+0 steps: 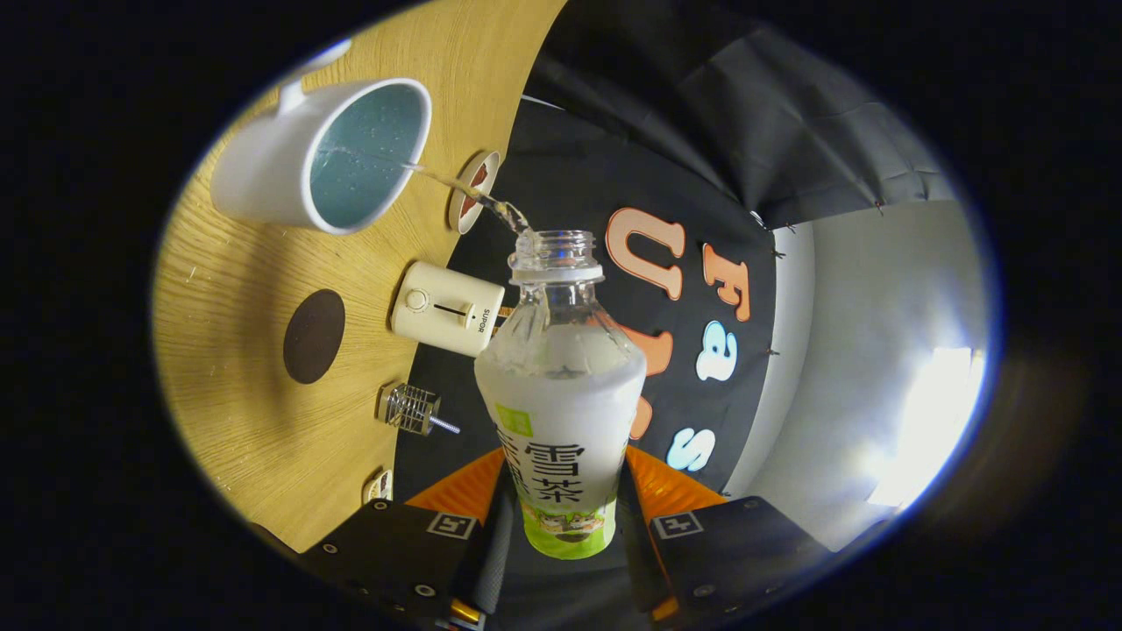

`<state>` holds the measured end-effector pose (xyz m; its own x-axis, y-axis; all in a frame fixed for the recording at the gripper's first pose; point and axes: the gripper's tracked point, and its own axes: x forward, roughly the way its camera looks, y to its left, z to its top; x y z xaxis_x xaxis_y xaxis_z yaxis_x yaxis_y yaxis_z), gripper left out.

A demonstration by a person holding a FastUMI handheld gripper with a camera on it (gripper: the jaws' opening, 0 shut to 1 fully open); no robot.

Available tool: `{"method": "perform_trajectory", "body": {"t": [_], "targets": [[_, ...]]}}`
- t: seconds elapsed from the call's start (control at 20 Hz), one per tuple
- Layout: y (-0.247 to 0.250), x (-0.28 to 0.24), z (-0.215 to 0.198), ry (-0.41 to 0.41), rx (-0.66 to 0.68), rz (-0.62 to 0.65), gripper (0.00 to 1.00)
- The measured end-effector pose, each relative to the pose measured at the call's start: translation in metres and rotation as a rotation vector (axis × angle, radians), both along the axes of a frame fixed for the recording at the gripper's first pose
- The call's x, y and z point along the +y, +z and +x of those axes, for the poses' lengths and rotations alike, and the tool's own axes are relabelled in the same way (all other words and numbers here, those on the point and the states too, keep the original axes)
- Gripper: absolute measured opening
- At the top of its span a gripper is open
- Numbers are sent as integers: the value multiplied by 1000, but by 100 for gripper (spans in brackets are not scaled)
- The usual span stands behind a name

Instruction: Take the bottle from table, then pour the juice into the cup, finally place the bottle on the coaster

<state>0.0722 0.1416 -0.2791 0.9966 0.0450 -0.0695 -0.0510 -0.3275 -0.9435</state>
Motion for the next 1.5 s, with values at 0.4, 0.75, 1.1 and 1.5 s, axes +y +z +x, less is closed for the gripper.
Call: {"method": "perform_trajectory", "body": {"t": [0.4,0.75,1.1,1.5], "targets": [[-8,9,2,30,31,-66,58],[-5,16,2,61,40,-112,58],[9,19,4,82,19,-154,58],[4,21,2,109,63,-194,58]]}}
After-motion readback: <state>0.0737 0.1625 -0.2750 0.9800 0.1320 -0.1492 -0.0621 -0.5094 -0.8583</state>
